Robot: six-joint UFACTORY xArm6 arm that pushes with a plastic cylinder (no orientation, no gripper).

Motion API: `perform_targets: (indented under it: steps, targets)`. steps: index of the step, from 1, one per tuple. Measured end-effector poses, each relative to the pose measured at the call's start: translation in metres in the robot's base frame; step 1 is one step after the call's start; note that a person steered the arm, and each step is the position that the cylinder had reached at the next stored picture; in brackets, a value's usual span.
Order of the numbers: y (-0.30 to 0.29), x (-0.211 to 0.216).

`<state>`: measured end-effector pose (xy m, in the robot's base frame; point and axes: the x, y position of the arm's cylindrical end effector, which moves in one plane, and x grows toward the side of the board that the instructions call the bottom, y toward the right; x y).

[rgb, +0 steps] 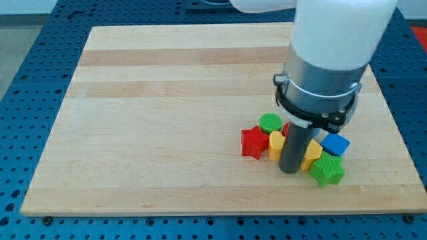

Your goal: Push the red star and yellow heart closer to the yellow hexagon

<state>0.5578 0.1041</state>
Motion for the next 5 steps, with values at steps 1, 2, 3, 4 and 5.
perform_targets:
  steps: [1, 2, 3, 4, 5]
  targets:
    - [0.003, 0.013]
    - [0.0, 0.015]
    - [-0.02, 0.015]
    - [-0.05, 0.013]
    - [-0.081, 0.007]
